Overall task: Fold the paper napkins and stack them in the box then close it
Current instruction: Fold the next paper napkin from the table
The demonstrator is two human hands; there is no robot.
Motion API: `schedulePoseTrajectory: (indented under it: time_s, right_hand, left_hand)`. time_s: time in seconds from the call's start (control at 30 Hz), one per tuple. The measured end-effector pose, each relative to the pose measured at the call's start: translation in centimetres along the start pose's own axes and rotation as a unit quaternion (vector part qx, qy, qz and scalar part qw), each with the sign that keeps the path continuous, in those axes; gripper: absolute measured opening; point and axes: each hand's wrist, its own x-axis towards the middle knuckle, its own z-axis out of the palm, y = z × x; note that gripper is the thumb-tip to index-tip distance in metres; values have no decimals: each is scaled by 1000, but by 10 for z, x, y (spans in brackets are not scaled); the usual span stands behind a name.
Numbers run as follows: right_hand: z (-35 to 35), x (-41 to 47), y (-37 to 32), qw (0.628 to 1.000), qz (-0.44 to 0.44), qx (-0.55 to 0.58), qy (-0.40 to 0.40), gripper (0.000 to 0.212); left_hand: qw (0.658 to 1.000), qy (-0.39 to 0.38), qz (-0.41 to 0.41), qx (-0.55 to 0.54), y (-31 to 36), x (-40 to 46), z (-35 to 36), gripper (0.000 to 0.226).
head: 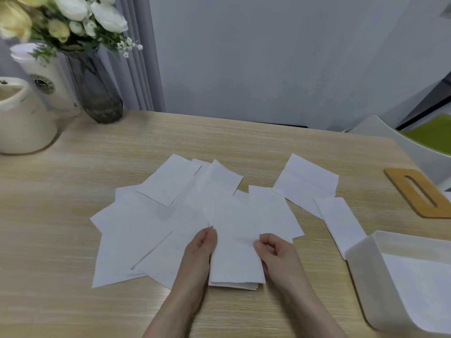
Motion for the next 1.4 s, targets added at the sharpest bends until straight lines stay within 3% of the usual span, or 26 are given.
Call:
schedulePoseTrajectory:
  time_s: [0.17, 0.33, 0.5, 0.8, 0.93, 1.03, 1.13, 1.23, 1.3, 1.4]
  right_hand:
    - [-1, -4, 0, 999, -13, -36, 35, 6]
    - [-4, -8, 0, 988, -47, -116, 96, 19]
    - [5, -13, 1, 993, -58, -91, 49, 24]
    - [10, -19, 1, 993, -88, -77, 6, 53]
    - [-7, -14, -3, 996, -81, -29, -20, 45]
    - [-29, -11, -10, 991, -84, -20, -101, 35]
    - [-45, -9, -17, 981, -63, -35, -182, 41]
    - [-48, -7, -18, 978, -51, -23, -203, 41]
    - [-46, -7, -16, 982, -34, 10, -188, 39]
    - [-43, -8, -11, 992, -19, 85, -89, 39]
  left_hand:
    - [999, 0, 29, 13, -3, 1, 1, 24]
    - [999, 3, 44, 1, -4, -2, 4, 26]
    - [999, -22, 43, -15, -6, -8, 15, 26]
    - [995, -3, 84, 55, -7, -15, 33, 27]
    - [997, 10, 72, 10, 1, -12, 25, 27]
    - [998, 20, 66, -7, 16, -9, 10, 29]
    - [997, -43, 40, 53, 29, -10, -2, 27]
    - [984, -133, 10, 115, 31, -14, -4, 20]
    - [983, -139, 13, 117, 28, -16, -3, 17]
    - [994, -65, 34, 77, 22, -15, -1, 14]
